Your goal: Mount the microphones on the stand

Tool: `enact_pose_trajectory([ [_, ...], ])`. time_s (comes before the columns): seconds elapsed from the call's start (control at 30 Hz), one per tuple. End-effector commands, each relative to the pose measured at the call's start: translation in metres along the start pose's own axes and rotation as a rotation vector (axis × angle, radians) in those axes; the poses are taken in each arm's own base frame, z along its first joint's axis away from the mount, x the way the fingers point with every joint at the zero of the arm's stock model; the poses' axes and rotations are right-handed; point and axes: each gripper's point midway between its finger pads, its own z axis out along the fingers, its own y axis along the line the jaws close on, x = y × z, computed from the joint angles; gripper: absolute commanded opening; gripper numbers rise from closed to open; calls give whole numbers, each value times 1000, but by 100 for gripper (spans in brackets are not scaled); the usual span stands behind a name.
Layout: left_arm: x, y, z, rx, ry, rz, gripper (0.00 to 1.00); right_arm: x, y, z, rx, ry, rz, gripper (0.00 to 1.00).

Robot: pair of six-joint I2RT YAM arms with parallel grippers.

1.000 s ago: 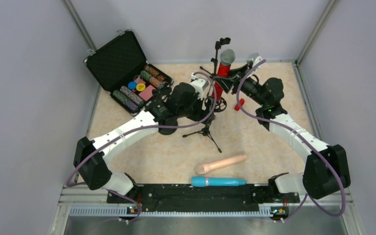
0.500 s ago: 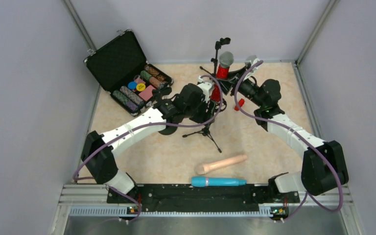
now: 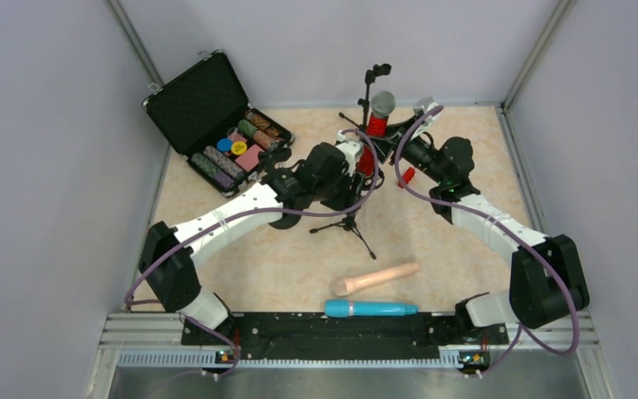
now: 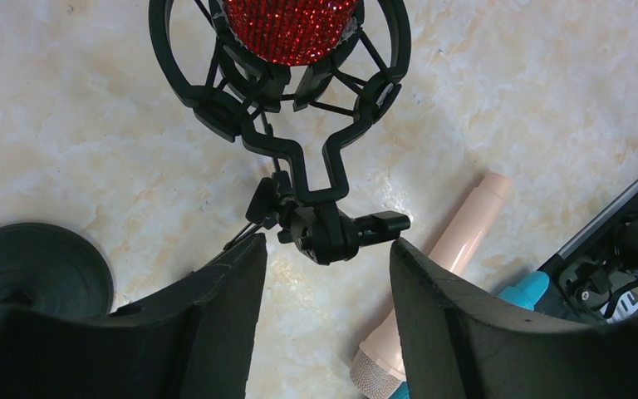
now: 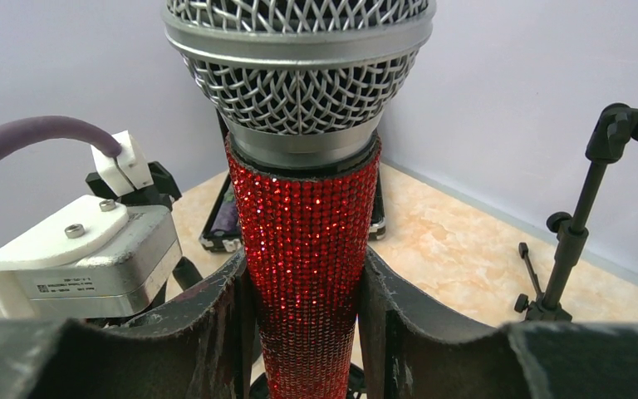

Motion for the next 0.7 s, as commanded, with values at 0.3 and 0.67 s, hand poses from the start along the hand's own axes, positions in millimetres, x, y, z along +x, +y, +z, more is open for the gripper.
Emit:
enact_pose_trajectory([
  [0.3,-13,-5,0,4,-17,4,58,4,3,-7,11,1,-47,0],
  [0.67,-13,-5,2,0,-14,0,57,20,-11,-15,101,81,-47,0],
])
